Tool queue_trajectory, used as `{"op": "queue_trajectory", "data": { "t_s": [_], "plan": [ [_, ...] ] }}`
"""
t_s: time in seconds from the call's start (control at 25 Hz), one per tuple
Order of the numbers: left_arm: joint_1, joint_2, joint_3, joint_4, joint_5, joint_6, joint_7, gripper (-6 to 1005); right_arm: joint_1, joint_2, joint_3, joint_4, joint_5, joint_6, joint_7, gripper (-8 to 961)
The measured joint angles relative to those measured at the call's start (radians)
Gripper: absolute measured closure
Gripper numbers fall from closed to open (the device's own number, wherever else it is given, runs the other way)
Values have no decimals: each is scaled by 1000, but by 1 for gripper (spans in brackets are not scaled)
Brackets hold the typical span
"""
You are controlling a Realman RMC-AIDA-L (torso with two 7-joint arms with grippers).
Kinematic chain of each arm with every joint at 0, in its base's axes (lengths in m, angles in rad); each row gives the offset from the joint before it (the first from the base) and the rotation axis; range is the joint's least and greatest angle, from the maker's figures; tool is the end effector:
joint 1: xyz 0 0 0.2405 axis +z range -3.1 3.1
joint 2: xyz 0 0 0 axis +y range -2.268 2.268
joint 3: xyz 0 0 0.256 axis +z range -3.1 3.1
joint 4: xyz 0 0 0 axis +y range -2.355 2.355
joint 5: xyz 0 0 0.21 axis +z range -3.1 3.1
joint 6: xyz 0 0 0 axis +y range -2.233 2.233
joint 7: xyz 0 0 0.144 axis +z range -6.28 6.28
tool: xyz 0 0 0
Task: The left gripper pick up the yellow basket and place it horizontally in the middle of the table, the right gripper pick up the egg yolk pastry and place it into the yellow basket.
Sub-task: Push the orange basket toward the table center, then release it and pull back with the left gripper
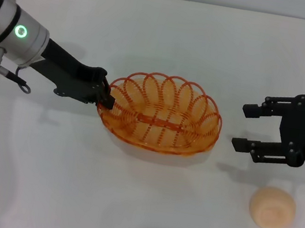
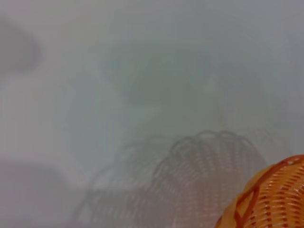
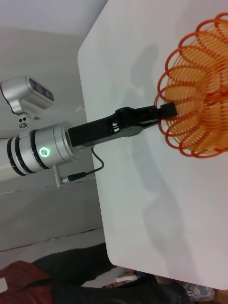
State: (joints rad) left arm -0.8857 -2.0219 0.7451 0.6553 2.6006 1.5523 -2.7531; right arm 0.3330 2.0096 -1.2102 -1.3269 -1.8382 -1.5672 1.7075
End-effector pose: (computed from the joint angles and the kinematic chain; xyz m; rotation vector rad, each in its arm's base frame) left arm -0.2183 0.3873 -0.0016 -2.2674 -1.9946 0.1067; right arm 0.1939 0.3121 0.0391 -2.9073 0.2308 0.3896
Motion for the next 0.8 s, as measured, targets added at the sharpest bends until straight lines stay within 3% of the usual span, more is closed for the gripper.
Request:
{"op": "queue_trajectory", "data": {
  "t_s": [0.8],
  "plan": [
    [2, -4, 28, -68, -8, -90, -8, 832, 4, -2, 2, 0, 1, -14, -3, 288]
  ]
}}
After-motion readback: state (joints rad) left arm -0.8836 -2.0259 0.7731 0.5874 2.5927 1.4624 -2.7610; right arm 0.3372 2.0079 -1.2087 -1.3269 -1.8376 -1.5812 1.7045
